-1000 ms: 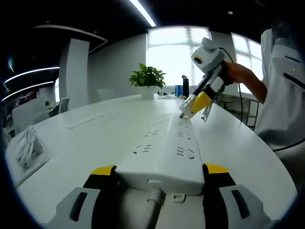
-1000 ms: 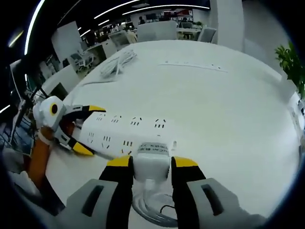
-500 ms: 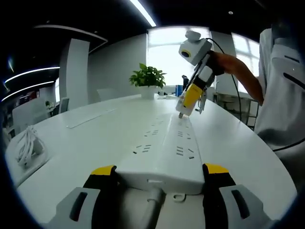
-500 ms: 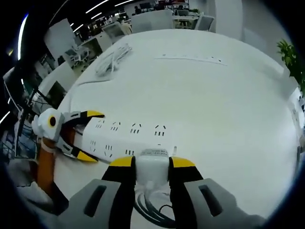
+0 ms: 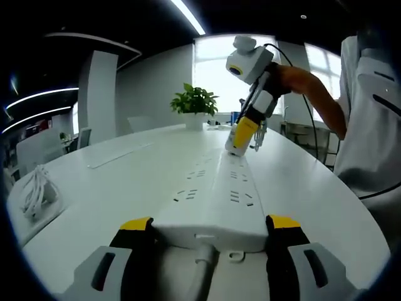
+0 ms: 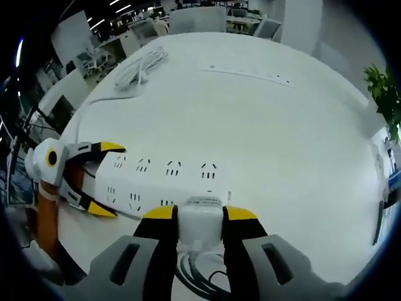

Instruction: Straighten the power strip on the desk, plug the charger into it

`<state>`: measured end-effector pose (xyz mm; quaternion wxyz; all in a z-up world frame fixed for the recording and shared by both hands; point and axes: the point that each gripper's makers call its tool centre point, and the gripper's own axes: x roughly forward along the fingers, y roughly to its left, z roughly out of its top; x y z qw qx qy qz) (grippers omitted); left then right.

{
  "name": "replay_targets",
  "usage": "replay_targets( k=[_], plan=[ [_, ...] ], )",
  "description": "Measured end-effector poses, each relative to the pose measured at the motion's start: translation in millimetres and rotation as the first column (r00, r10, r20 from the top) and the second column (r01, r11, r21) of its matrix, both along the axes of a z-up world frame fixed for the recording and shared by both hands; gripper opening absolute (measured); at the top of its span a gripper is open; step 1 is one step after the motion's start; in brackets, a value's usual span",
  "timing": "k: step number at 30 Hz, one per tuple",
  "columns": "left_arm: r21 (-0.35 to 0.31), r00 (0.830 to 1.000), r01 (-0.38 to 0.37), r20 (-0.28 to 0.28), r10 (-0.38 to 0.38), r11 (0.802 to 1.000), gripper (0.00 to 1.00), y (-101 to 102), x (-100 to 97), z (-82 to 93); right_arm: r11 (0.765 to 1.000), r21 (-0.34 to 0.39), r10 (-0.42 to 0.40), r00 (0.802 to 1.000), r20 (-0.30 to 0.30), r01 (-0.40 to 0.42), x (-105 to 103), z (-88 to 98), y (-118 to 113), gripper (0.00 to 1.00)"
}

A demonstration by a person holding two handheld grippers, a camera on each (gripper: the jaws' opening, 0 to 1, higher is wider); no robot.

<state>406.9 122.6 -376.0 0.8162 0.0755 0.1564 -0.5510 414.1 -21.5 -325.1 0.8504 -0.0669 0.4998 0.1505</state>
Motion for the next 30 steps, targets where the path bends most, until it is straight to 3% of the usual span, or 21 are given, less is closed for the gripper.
replay_targets(
  k=[8, 12, 14, 17, 18, 20, 23, 24, 26, 30],
  plan=[
    [0.0, 1.0, -0.001, -0.002, 0.001, 1.0, 0.72, 0.1, 0.6, 0.0, 1.0, 0.02, 0.022, 1.0, 0.002, -0.022, 6.4, -3.2, 0.3, 0.27],
    [0.0, 1.0, -0.002, -0.001, 0.002, 1.0, 0.72, 0.3, 0.5, 0.3, 0.988, 0.014, 0.154, 0.987, 0.043, -0.155, 9.3, -6.7, 5.0, 0.31],
    [-0.001, 1.0, -0.002, -0.001, 0.002, 1.0, 0.72, 0.5, 0.5, 0.5, 0.983, 0.026, 0.182, 0.982, 0.047, -0.184, 8.3, -6.1, 5.4, 0.32],
    [-0.001, 1.0, -0.001, 0.0, 0.001, 1.0, 0.72, 0.8, 0.4, 0.9, 0.938, 0.011, 0.343, 0.931, 0.127, -0.347, 9.3, 3.7, 8.8, 0.32],
    [-0.002, 1.0, 0.0, 0.0, 0.0, 1.0, 0.72, 0.7, 0.4, 1.0, 0.929, 0.021, 0.362, 0.921, 0.146, -0.369, 7.5, 6.1, 8.5, 0.32],
    [-0.002, 1.0, 0.0, 0.002, 0.0, 1.0, 0.72, 0.7, 0.3, 1.2, 0.916, 0.072, 0.377, 0.909, 0.179, -0.394, 5.6, 11.2, 8.4, 0.32],
    [-0.002, 1.0, 0.0, 0.001, 0.0, 1.0, 0.72, 0.9, -0.1, 1.3, 0.891, 0.159, 0.36, 0.875, 0.324, -0.426, 8.9, 29.1, 12.7, 0.31],
    [-0.003, 1.0, 0.0, 0.001, 0.0, 1.0, 0.72, 0.8, -0.1, 1.3, 0.863, 0.174, 0.385, 0.841, 0.38, -0.474, 7.0, 35.9, 16.1, 0.32],
    [-0.003, 1.0, 0.001, 0.001, -0.001, 1.0, 0.72, 0.9, -0.3, 1.4, 0.826, 0.211, 0.383, 0.795, 0.47, -0.522, 5.9, 47.1, 18.9, 0.37],
    [-0.005, 1.0, 0.003, 0.002, -0.003, 1.0, 0.72, 1.1, -0.7, 1.3, 0.764, 0.289, 0.337, 0.74, 0.582, -0.576, -0.1, 68.1, 16.4, 0.49]
  ],
)
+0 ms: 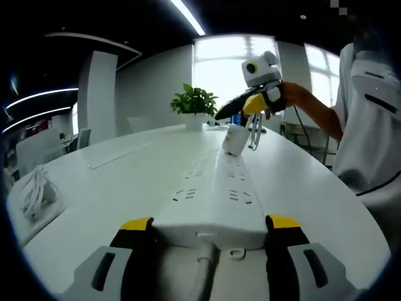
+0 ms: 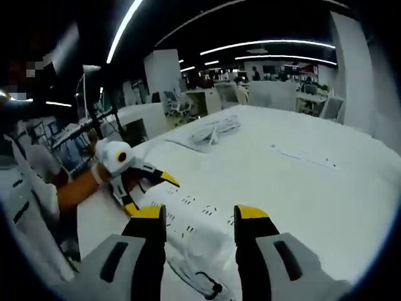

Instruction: Straighten the power strip on the desk, plug the charger into it

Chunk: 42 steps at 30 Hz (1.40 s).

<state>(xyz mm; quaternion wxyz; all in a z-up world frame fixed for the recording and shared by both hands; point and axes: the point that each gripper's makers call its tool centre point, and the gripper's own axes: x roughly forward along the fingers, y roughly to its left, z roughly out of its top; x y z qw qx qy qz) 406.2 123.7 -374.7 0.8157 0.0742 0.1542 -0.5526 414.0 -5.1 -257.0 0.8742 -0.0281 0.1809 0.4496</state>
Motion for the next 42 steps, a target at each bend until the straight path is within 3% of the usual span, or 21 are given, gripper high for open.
replay_targets(
  k=[4, 7, 8, 10, 13, 16, 17, 19, 20, 22, 29, 35, 38, 42],
  plan=[
    [0.002, 1.0, -0.002, 0.0, 0.002, 1.0, 0.72, -1.1, -0.6, 0.1, 0.994, 0.046, 0.093, 0.986, 0.138, -0.1, -15.7, 9.4, -10.8, 0.49],
    [0.001, 1.0, 0.001, -0.002, -0.001, 1.0, 0.72, -1.2, -0.9, 0.2, 0.988, 0.091, 0.111, 0.98, 0.166, -0.127, -18.6, 10.6, -21.6, 0.5],
    [0.002, 1.0, 0.002, -0.002, -0.002, 1.0, 0.72, -1.3, -1.0, 0.3, 0.983, 0.079, 0.146, 0.968, 0.203, -0.165, -20.7, 9.7, -23.9, 0.49],
    [0.003, 1.0, 0.004, -0.002, -0.004, 1.0, 0.72, -1.6, -1.0, 0.4, 0.97, -0.003, 0.229, 0.918, 0.325, -0.241, -21.3, 4.4, -30.3, 0.49],
    [0.0, 1.0, 0.007, -0.001, -0.007, 1.0, 0.72, -1.6, -1.2, 0.7, 0.96, 0.042, 0.252, 0.92, 0.299, -0.277, -21.0, -2.7, -33.1, 0.58],
    [-0.002, 1.0, 0.009, -0.001, -0.009, 1.0, 0.72, -1.7, -1.4, 0.8, 0.926, 0.045, 0.338, 0.874, 0.35, -0.376, -23.1, -3.0, -29.0, 0.59],
    [-0.003, 1.0, 0.01, 0.0, -0.01, 1.0, 0.72, -1.7, -1.5, 0.8, 0.919, 0.049, 0.353, 0.873, 0.336, -0.39, -18.7, -7.5, -27.9, 0.59],
    [-0.004, 1.0, 0.012, -0.001, -0.012, 1.0, 0.72, -1.8, -1.6, 0.8, 0.896, 0.0, 0.419, 0.847, 0.326, -0.444, -17.1, -19.5, -23.3, 0.61],
    [-0.004, 1.0, 0.012, -0.001, -0.012, 1.0, 0.72, -1.8, -1.6, 0.8, 0.897, -0.009, 0.42, 0.846, 0.329, -0.441, -10.9, -22.9, -21.5, 0.63],
    [-0.004, 1.0, 0.011, -0.001, -0.011, 1.0, 0.72, -1.8, -1.6, 0.8, 0.877, -0.016, 0.461, 0.831, 0.31, -0.48, -9.1, -30.8, -16.7, 0.67],
    [-0.006, 1.0, 0.014, -0.004, -0.015, 1.0, 0.72, -1.7, -1.5, 0.7, 0.811, -0.074, 0.574, 0.764, 0.295, -0.581, -5.2, -46.2, -9.8, 0.58],
    [-0.005, 1.0, 0.015, -0.004, -0.015, 1.0, 0.72, -2.5, -1.3, 0.5, 0.77, -0.098, 0.628, 0.723, 0.287, -0.63, -5.8, -52.7, -2.1, 0.52],
    [-0.005, 1.0, 0.015, -0.004, -0.015, 1.0, 0.72, -2.9, -1.0, 0.5, 0.747, -0.074, 0.653, 0.706, 0.275, -0.661, -12.0, -53.8, 1.7, 0.42],
    [-0.006, 1.0, 0.016, -0.004, -0.016, 1.0, 0.72, -3.7, -0.9, 0.6, 0.742, -0.049, 0.649, 0.698, 0.302, -0.669, -14.1, -52.8, 3.8, 0.34]
  ],
)
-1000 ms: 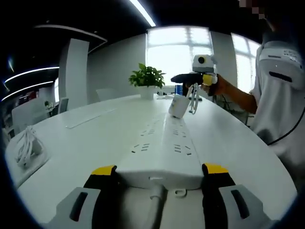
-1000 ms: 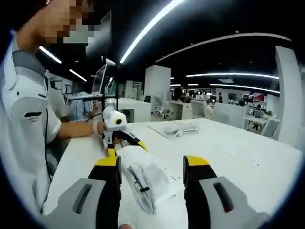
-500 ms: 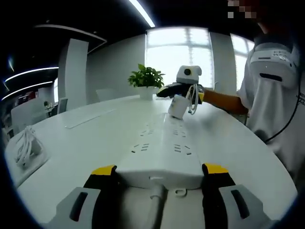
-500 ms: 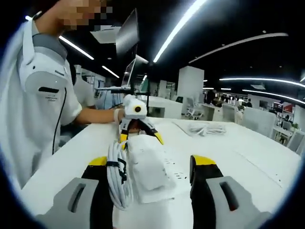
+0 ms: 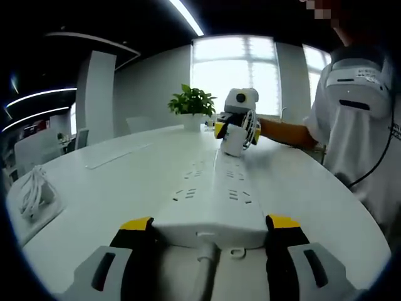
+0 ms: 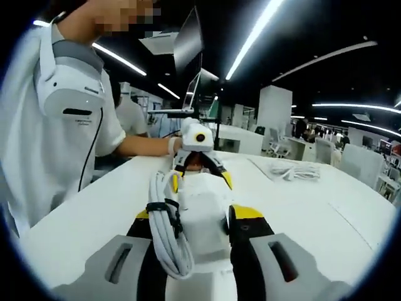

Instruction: Straighten the power strip on the desk, plug the charger into it

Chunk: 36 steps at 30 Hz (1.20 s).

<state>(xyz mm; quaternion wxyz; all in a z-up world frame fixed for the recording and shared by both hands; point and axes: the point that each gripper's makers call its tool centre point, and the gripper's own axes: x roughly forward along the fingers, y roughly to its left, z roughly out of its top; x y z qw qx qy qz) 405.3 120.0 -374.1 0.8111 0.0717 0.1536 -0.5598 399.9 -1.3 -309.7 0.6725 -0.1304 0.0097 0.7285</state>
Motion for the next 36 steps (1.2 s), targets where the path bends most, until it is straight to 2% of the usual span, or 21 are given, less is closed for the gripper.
replay_targets(
  k=[10, 23, 36],
  plan=[
    [0.002, 1.0, 0.002, 0.0, -0.002, 1.0, 0.72, -1.3, 0.0, -0.4, 1.0, 0.022, 0.014, 1.0, 0.016, -0.015, -3.7, -0.3, 0.1, 0.32],
    [0.006, 1.0, 0.003, 0.001, -0.003, 1.0, 0.72, -0.1, 0.4, -0.4, 1.0, 0.012, 0.0, 1.0, 0.021, 0.0, -3.7, -0.3, -0.3, 0.32],
    [0.004, 0.999, 0.038, 0.004, -0.038, 0.999, 0.71, -1.3, -2.7, 0.1, 0.999, 0.006, -0.047, 0.999, -0.008, 0.047, -13.6, 0.1, -4.2, 0.33]
  ],
)
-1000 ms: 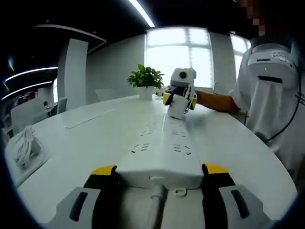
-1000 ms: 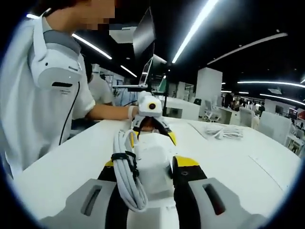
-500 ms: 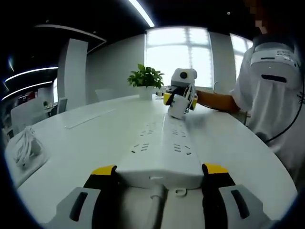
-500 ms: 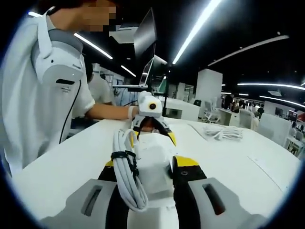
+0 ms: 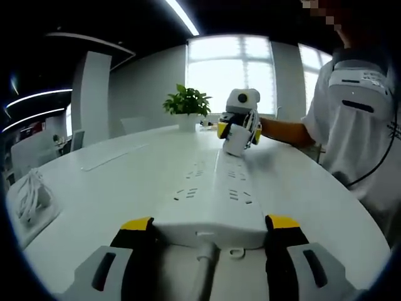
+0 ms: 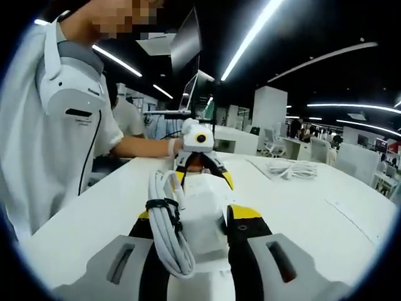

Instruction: Straighten the power strip on the desk, plug the charger into it

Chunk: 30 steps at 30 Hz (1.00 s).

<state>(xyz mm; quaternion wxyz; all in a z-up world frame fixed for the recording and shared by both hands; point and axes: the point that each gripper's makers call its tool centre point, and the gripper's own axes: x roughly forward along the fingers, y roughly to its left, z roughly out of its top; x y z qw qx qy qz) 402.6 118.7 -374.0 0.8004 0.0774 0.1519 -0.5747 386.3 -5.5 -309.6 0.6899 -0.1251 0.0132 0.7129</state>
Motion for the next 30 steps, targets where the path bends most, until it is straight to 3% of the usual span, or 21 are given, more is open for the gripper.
replay_targets(
  k=[19, 30],
  plan=[
    [-0.006, 0.998, 0.064, -0.004, -0.064, 0.998, 0.7, -5.2, -8.6, 0.2, 0.996, 0.01, -0.092, 0.995, -0.042, 0.093, -24.0, 2.1, -4.9, 0.33],
    [-0.007, 0.998, 0.063, -0.003, -0.063, 0.998, 0.7, -5.7, -9.3, 0.3, 0.994, -0.013, -0.107, 0.993, -0.057, 0.106, -24.6, 1.6, -2.4, 0.34]
  ],
)
